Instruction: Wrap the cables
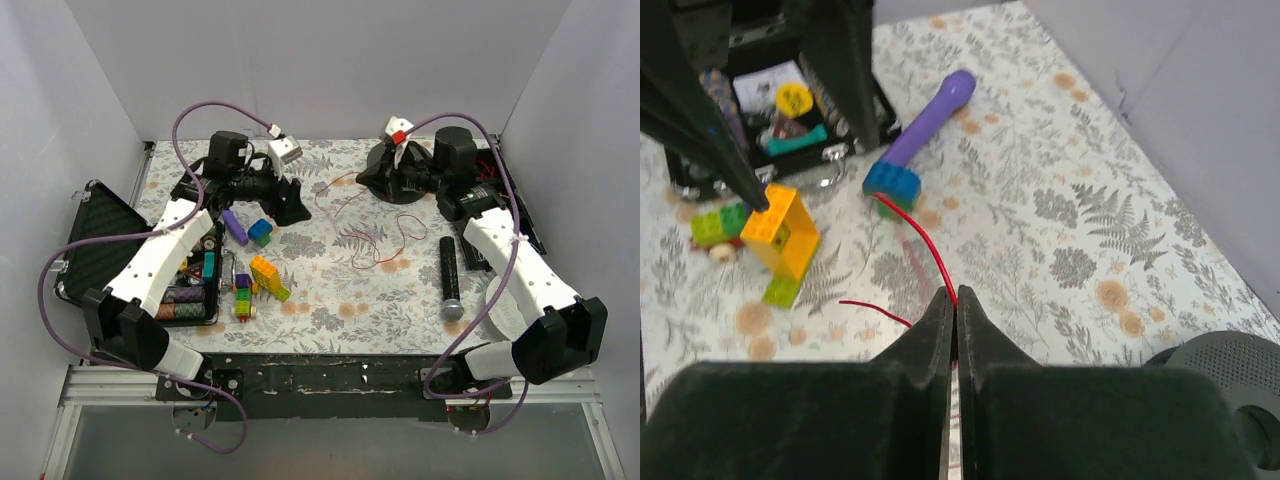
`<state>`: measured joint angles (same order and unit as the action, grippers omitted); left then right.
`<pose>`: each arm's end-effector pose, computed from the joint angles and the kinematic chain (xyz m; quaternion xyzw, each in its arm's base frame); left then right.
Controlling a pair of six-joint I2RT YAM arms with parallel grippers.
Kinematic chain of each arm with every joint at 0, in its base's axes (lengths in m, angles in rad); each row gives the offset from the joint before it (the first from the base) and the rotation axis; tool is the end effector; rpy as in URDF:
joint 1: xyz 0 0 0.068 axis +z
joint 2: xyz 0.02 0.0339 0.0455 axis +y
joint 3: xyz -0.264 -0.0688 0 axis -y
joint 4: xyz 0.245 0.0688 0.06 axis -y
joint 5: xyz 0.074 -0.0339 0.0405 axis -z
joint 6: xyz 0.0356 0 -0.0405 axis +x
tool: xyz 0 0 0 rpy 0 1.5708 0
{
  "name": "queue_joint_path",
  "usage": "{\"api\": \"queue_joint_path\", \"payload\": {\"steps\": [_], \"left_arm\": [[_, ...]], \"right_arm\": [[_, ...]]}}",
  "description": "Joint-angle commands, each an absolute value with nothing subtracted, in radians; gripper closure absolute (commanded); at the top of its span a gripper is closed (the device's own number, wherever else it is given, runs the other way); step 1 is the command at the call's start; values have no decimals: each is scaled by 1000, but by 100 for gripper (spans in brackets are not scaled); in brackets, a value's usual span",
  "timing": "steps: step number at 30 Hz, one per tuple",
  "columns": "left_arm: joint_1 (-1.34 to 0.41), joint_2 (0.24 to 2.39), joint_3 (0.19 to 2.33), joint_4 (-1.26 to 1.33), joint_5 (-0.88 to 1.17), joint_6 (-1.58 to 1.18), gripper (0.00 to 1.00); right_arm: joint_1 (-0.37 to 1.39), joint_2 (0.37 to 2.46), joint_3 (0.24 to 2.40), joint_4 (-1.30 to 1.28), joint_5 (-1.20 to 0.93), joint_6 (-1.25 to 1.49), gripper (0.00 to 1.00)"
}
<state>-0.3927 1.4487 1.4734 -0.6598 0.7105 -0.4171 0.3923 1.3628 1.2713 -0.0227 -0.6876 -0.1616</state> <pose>0.2799 -0.1411 0.3817 0.1466 0.8387 -0.4519 0.2663 0.2832 0.1416 0.3976 -0.4079 0.6145 0.3220 0.5935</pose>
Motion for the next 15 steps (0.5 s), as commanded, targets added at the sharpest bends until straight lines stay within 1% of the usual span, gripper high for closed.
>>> {"api": "queue_joint_path", "payload": {"steps": [1, 3, 4, 7, 9, 11, 13, 15], "left_arm": [[-402, 1407, 1514, -692, 840, -267, 15], [-410, 1422, 1581, -719, 896, -259, 10], [-426, 1433, 1598, -709, 885, -271, 9], [-546, 1480, 1627, -676, 750, -308, 12], [-593, 1496, 1615, -678, 744, -302, 17], [-600, 1491, 1594, -677, 758, -296, 22], [-601, 1491, 1588, -672, 738, -304, 29], [-609, 1491, 1595, -670, 742, -325, 39]], "right_arm": [[405, 1368, 1354, -526, -778, -554, 99], [410, 1377, 1387, -612, -831, -584, 99], [416, 1384, 1406, -652, -859, -595, 99], [472, 1416, 1480, -721, -815, -588, 99], [492, 1424, 1503, -713, -813, -559, 99], [495, 1405, 1497, -675, -839, -535, 99], [499, 1379, 1477, -638, -854, -519, 99], [500, 1362, 1468, -617, -874, -500, 99]]}}
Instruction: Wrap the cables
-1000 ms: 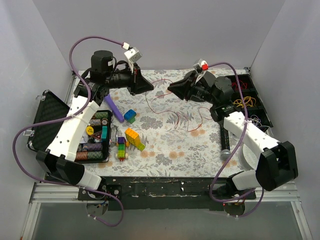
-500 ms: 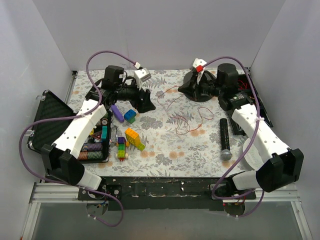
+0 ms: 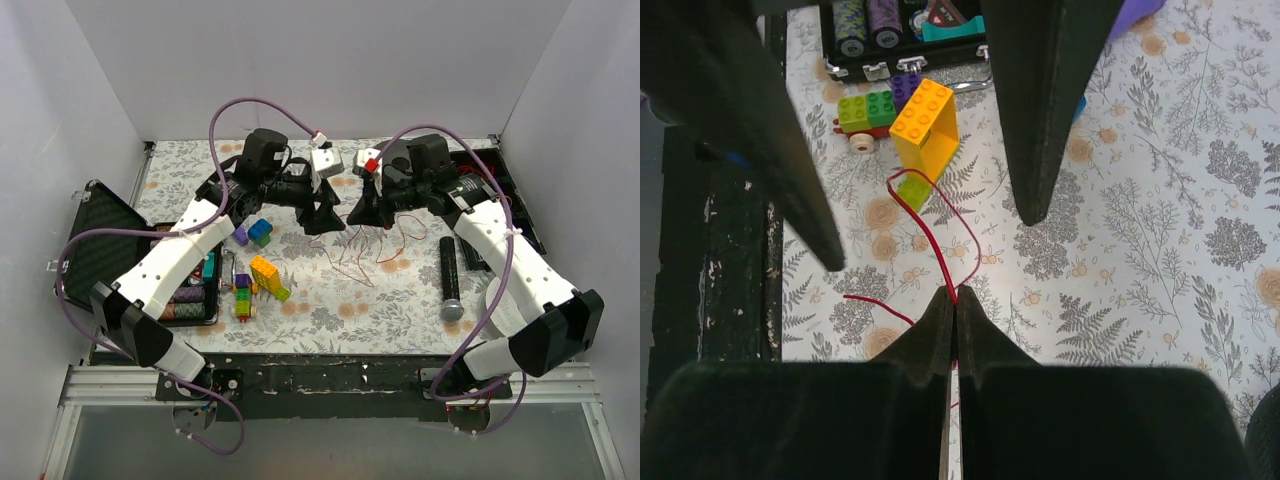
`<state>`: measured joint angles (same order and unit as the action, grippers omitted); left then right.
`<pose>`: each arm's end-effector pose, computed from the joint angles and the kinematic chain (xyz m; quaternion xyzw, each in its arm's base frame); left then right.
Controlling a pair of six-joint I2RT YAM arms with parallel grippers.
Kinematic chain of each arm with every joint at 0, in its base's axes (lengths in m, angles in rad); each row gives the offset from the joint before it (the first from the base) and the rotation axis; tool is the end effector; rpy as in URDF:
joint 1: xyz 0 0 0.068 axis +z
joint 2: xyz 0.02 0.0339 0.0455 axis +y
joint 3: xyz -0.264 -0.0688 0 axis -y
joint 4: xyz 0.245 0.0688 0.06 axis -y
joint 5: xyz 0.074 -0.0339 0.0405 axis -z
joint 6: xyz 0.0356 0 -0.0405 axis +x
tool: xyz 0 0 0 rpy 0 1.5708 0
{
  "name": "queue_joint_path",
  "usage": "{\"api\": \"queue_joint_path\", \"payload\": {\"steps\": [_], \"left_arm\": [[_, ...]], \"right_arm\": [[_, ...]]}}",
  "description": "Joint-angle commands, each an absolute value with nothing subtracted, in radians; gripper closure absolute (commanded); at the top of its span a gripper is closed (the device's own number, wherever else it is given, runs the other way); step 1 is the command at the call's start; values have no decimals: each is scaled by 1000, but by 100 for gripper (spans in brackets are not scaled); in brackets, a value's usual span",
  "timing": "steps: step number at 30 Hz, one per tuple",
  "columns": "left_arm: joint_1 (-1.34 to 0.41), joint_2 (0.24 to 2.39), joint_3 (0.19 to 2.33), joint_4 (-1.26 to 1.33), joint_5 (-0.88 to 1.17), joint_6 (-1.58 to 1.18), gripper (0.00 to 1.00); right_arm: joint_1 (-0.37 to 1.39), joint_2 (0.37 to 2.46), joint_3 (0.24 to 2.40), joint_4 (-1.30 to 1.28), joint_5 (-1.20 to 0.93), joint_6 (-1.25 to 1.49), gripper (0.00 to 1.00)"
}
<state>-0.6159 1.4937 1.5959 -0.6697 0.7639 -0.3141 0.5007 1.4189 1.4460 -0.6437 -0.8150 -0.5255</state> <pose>0.2481 -0.2057 0.4078 0.2995 0.7774 -0.4922 0.2523 0.2539 0.1685 0.3842 -0.5589 0.6212 0.3468 0.4259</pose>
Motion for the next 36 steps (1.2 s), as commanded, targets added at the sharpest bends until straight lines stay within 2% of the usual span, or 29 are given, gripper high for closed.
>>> {"api": "queue_joint_path", "payload": {"steps": [1, 4, 5, 6, 8, 10, 11, 13, 14, 15, 16, 18, 22, 26, 36], "left_arm": [[-612, 1488, 1594, -667, 747, -333, 42], [-620, 1489, 1588, -664, 735, -339, 57], [-620, 1489, 1586, -663, 723, -339, 67], [-621, 1493, 1585, -651, 704, -351, 73], [-626, 1497, 1591, -641, 677, -365, 80], [-630, 1493, 1592, -641, 676, -365, 96], [-632, 1490, 1591, -641, 678, -367, 100], [-632, 1486, 1592, -643, 681, -380, 100], [-630, 1482, 1585, -634, 673, -397, 100], [-632, 1477, 1575, -617, 643, -429, 100], [-632, 1474, 1563, -595, 597, -460, 100], [-624, 1463, 1533, -574, 478, -488, 100], [-554, 1434, 1465, -520, 353, -541, 100], [-441, 1422, 1447, -480, 357, -636, 100], [-376, 1404, 1405, -460, 420, -647, 100]], "right_arm": [[502, 1355, 1465, -609, -882, -492, 99], [508, 1344, 1462, -597, -890, -485, 99], [511, 1339, 1459, -594, -891, -486, 99], [512, 1336, 1459, -592, -896, -491, 99], [512, 1336, 1466, -600, -899, -489, 99], [512, 1332, 1473, -606, -902, -494, 99], [512, 1330, 1473, -603, -902, -497, 99], [512, 1327, 1467, -583, -905, -488, 99], [511, 1324, 1457, -557, -887, -468, 83], [506, 1319, 1441, -525, -849, -430, 57], [496, 1312, 1416, -478, -809, -389, 40], [427, 1298, 1347, -376, -778, -268, 24], [206, 1301, 1182, -100, -727, 103, 18], [60, 1411, 1069, 82, -647, 433, 23], [-20, 1718, 1005, 425, -370, 941, 24]]}}
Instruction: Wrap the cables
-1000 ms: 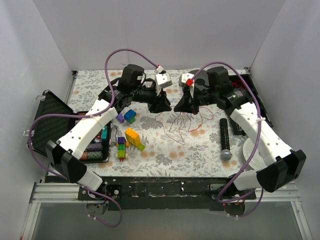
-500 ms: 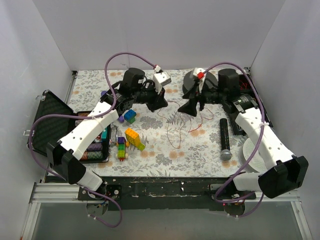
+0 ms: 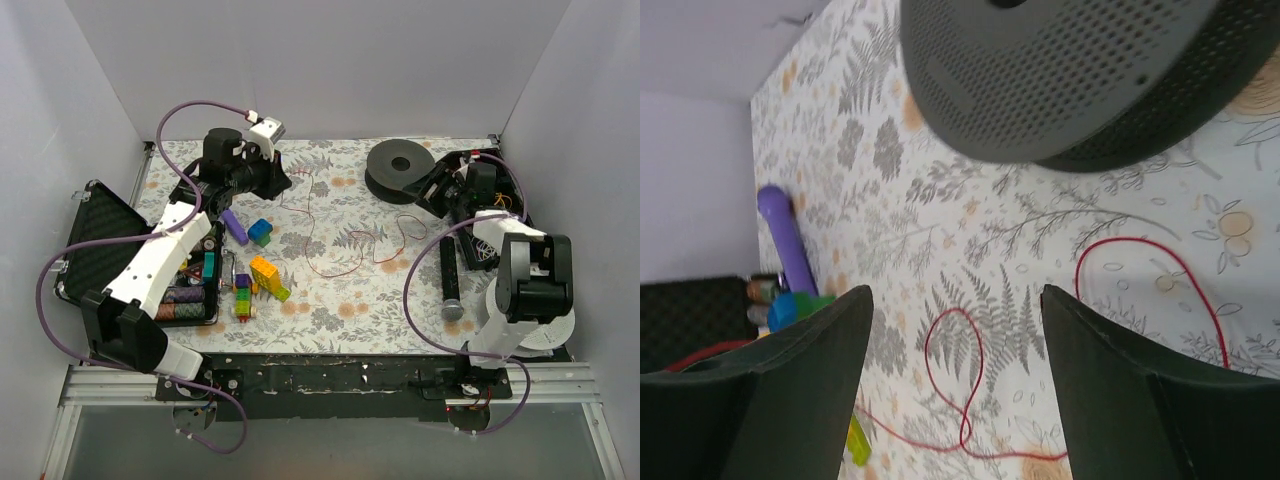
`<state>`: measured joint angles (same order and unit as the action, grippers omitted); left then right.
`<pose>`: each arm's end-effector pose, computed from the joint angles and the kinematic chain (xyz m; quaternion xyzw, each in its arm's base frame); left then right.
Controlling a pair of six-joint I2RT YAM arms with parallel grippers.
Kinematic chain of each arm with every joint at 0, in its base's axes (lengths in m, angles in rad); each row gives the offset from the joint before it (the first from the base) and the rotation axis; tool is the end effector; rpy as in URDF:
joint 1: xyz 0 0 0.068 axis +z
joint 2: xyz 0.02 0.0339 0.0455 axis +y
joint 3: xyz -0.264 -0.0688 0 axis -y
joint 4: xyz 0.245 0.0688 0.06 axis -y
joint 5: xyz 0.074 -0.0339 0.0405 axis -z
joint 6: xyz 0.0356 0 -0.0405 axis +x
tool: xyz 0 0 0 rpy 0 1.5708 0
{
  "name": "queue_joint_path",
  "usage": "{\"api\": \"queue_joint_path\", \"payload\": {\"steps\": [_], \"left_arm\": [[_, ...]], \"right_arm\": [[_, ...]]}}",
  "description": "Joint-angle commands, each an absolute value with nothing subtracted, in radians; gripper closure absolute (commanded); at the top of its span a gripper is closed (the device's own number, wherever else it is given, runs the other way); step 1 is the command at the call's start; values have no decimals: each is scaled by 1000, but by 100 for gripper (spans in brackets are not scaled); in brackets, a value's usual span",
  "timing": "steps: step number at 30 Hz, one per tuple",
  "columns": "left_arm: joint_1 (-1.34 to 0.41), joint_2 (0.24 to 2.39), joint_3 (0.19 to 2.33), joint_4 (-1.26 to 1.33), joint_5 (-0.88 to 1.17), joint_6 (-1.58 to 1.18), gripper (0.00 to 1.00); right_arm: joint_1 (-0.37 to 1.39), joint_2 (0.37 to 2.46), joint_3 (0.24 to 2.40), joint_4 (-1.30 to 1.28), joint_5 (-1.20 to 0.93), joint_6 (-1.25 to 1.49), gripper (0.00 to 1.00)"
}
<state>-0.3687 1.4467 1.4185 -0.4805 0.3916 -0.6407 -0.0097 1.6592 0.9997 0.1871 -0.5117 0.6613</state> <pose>0.3004 -0.1306 0.3765 -0.0171 0.8513 -0.3870 0.3537 0.3674 0.0139 0.2260 0.1469 0.8227 0.3661 0.4094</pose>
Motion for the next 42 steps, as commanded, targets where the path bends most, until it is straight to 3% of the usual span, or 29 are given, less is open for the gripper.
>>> {"api": "queue_joint_path", "payload": {"steps": [1, 11, 24, 25, 26, 27, 28, 37, 42], "left_arm": [[-376, 1411, 1405, -460, 425, -647, 100], [-374, 1471, 1477, -495, 451, -634, 100], [-374, 1485, 1525, -512, 465, -640, 100], [-374, 1480, 1523, -514, 466, -638, 100], [-374, 1477, 1525, -517, 468, -640, 100], [-374, 1476, 1523, -518, 465, -637, 100], [-374, 1471, 1522, -522, 462, -634, 100], [-374, 1434, 1526, -529, 443, -627, 100], [-370, 1401, 1505, -523, 410, -608, 100]], "right_arm": [[-20, 1748, 1003, 470, -350, 987, 24], [-20, 2003, 1100, 655, -337, 1212, 24], [-20, 2121, 1235, 715, -400, 1190, 24], [-20, 2121, 1226, 730, -403, 1199, 0], [-20, 2114, 1217, 738, -402, 1200, 88], [-20, 2105, 1209, 741, -400, 1192, 94], [-18, 2092, 1204, 738, -402, 1175, 99], [-17, 1945, 1190, 678, -459, 994, 99], [30, 1792, 1230, 542, -569, 673, 99]]}}
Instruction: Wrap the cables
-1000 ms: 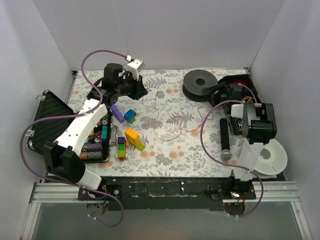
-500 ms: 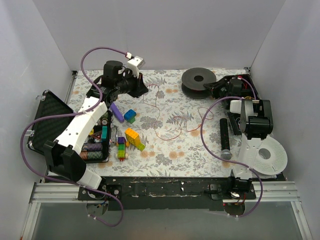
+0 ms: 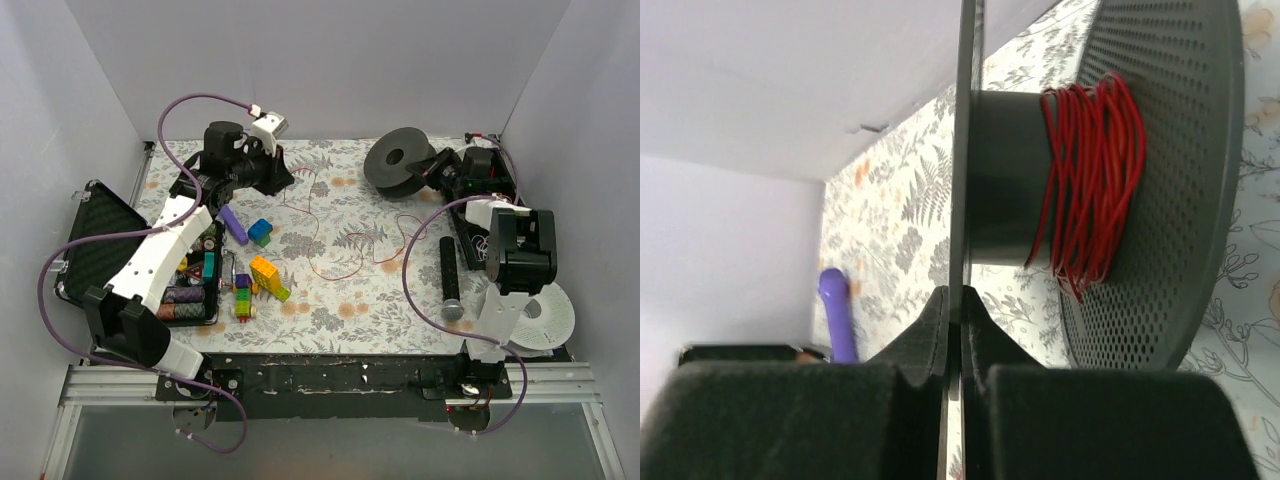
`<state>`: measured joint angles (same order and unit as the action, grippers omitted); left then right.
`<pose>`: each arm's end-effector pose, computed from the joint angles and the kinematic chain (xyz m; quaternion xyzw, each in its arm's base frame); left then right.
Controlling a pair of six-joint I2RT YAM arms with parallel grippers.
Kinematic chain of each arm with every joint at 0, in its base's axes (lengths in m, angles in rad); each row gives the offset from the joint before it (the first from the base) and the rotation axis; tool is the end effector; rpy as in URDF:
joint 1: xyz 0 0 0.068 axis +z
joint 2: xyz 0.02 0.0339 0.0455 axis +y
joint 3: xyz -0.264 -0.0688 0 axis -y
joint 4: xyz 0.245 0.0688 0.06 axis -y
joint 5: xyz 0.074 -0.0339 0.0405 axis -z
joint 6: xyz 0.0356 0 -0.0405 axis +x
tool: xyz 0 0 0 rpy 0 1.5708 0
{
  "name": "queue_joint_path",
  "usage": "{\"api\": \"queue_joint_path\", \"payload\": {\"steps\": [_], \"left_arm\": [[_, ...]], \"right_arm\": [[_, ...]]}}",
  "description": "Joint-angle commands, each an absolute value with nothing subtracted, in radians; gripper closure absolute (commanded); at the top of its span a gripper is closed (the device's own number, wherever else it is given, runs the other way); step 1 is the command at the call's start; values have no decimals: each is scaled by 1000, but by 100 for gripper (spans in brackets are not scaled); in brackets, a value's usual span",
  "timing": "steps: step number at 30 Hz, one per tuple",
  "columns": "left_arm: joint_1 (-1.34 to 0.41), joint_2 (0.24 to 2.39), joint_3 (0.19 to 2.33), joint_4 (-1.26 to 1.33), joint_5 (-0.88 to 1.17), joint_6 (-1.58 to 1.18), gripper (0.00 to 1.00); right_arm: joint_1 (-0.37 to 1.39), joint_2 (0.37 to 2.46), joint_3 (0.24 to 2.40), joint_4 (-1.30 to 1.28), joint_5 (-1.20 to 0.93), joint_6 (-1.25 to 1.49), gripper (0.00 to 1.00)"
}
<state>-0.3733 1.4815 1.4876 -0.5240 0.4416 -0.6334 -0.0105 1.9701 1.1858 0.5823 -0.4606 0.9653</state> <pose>0.3048 -0.1357 0.3854 -0.0003 0.8508 -0.4024 0.3381 0.4423 0.0112 0.2049 0.2261 0.7340 0.4399 0.4654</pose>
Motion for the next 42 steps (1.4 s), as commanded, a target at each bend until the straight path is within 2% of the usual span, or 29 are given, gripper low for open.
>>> {"api": "queue_joint_path", "payload": {"steps": [1, 6, 13, 18, 21, 24, 26, 31, 36, 39, 42], "left_arm": [[-367, 1393, 1499, -522, 400, -604, 100], [-342, 1364, 1457, -492, 373, -589, 100], [-319, 1347, 1502, -471, 340, -545, 100], [-319, 1339, 1578, -595, 568, -422, 100], [-371, 1338, 1630, -742, 689, -379, 100], [-527, 1316, 1666, -906, 697, -304, 100], [-567, 1307, 1657, -960, 736, -281, 100], [-636, 1328, 1536, -901, 626, -296, 100], [-678, 1380, 1465, -706, 517, -363, 100], [-678, 1416, 1485, -626, 469, -420, 100], [-681, 1434, 1528, -621, 506, -446, 100]], "right_arm": [[47, 1749, 1235, 490, -586, 573, 99], [149, 1481, 1203, 168, -615, 67, 99], [218, 1123, 1049, -246, -825, -439, 99], [276, 974, 939, -400, -942, -727, 99], [291, 983, 925, -489, -960, -810, 99], [331, 1020, 919, -534, -972, -854, 99], [347, 1046, 911, -546, -1003, -883, 99], [370, 1106, 902, -583, -976, -961, 99], [406, 1166, 931, -689, -951, -1051, 99], [410, 1154, 931, -702, -965, -1063, 99], [410, 1128, 927, -693, -977, -1051, 99]]}}
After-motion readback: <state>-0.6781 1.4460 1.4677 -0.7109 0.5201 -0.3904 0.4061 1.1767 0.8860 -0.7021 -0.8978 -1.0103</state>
